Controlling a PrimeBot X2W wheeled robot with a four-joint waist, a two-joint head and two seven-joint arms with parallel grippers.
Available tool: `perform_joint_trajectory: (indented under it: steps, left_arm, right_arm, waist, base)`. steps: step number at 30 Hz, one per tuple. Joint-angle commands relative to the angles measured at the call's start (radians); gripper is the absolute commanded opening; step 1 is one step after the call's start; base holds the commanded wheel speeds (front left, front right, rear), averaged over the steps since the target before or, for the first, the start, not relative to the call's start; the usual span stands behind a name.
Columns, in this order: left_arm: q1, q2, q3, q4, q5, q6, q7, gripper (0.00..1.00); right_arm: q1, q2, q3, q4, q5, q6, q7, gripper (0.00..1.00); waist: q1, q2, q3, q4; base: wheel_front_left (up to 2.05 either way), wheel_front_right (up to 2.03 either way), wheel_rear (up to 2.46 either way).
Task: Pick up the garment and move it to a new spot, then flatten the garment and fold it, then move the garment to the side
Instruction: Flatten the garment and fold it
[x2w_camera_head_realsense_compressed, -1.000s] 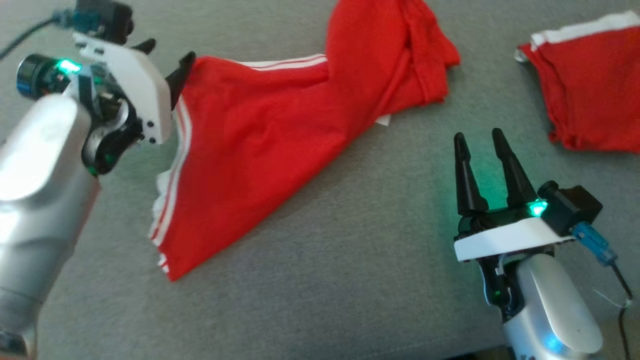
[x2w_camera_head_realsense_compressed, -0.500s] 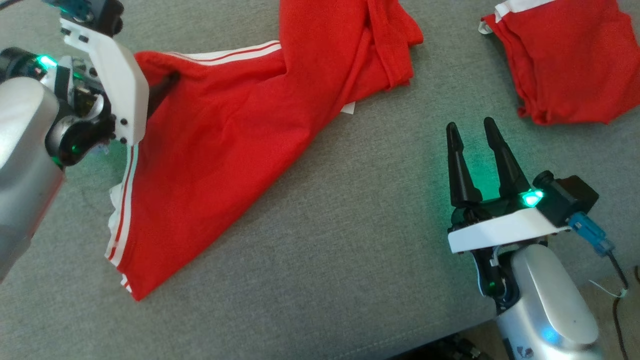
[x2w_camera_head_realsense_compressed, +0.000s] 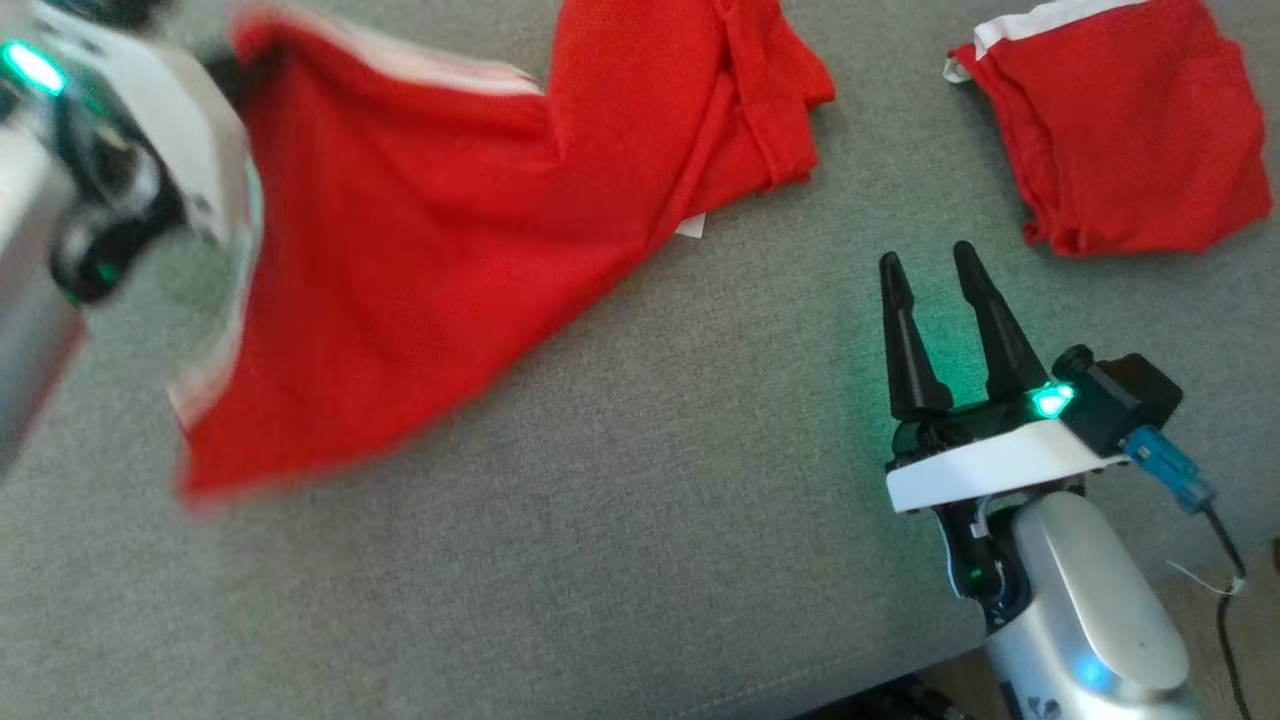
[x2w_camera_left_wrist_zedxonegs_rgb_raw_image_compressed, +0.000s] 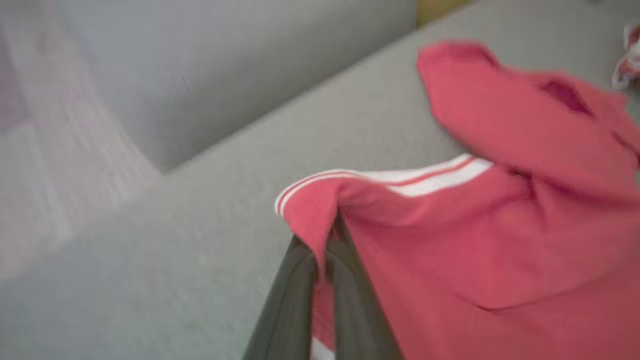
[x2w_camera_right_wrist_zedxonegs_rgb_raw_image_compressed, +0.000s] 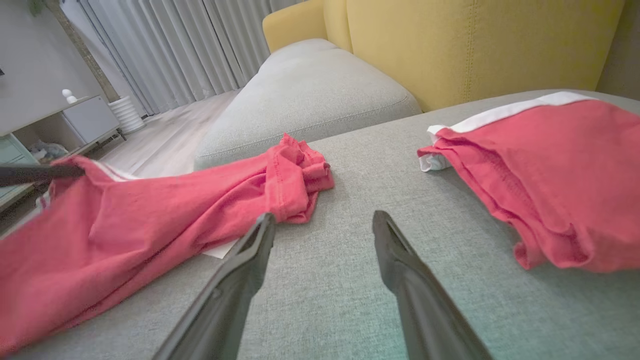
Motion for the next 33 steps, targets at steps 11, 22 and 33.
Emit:
perform_joint_trajectory:
  steps: [11, 22, 33]
  left_arm:
    - [-0.374, -0.087, 0.115, 0.159, 0.28, 0.073, -0.587, 0.0]
    - [-0.345, -0.082, -0.028, 0.06, 0.556, 0.021, -0.639, 0.0]
    - [0.071, 0.126, -0.225, -0.067, 0.515, 0.003, -0.611, 0.0]
  right_arm:
    - [0.009, -0.002, 0.07, -0.012, 0.023, 0.007, -0.011, 1.0]
    - [0.041, -0.002, 0.051, -0.01, 0.009, 0.007, -0.011, 1.0]
    - [0.063, -0.002, 0.002, 0.005, -0.015, 0.007, -0.011, 1.0]
  waist:
    - [0.0, 0.0, -0.068, -0.035]
    - [0.0, 0.0, -0.101, 0.028]
    - [0.0, 0.0, -0.152, 0.142]
  base:
    - [0.0, 0.0, 0.0]
    - [0.0, 0.0, 0.0]
    - [0.0, 0.0, 0.0]
